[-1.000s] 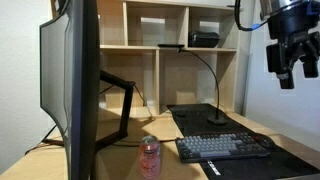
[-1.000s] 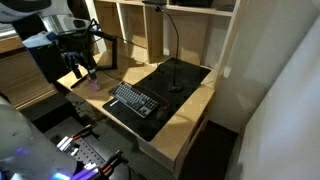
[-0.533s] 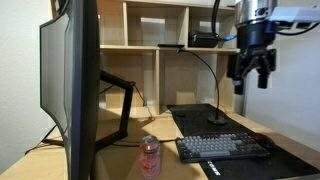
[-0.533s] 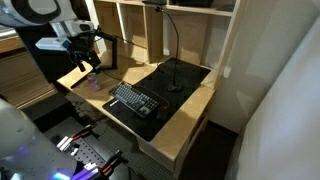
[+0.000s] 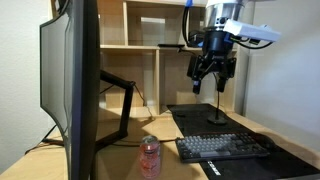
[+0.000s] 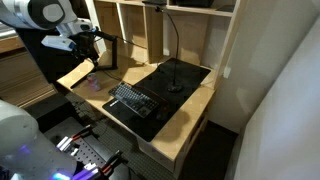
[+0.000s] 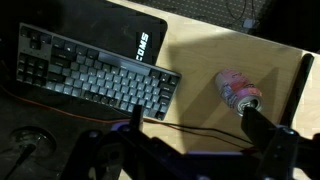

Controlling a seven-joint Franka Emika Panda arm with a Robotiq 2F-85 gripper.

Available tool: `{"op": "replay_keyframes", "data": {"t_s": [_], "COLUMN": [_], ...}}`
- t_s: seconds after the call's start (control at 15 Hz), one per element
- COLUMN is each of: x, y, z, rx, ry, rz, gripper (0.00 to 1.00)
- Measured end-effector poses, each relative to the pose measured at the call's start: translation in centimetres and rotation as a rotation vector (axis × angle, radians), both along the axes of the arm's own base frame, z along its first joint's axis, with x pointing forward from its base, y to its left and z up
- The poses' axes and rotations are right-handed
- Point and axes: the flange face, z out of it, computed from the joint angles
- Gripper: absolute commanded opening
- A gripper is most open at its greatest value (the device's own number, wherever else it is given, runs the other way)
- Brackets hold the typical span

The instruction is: Move the drink can closer to the lamp

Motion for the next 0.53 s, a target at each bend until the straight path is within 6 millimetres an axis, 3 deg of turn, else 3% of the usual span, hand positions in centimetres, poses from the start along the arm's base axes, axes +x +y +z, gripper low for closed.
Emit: {"op": "replay_keyframes", "data": {"t_s": [0.2,0.53], "x": [-0.1,-0.1], "y": [1.4,7.3], "z": [-1.2,-5.2], "rx": [0.018,0.109], "ry": [0.016,0.009], "rz": [0.027,0.090], "gripper": [1.00,1.00]}}
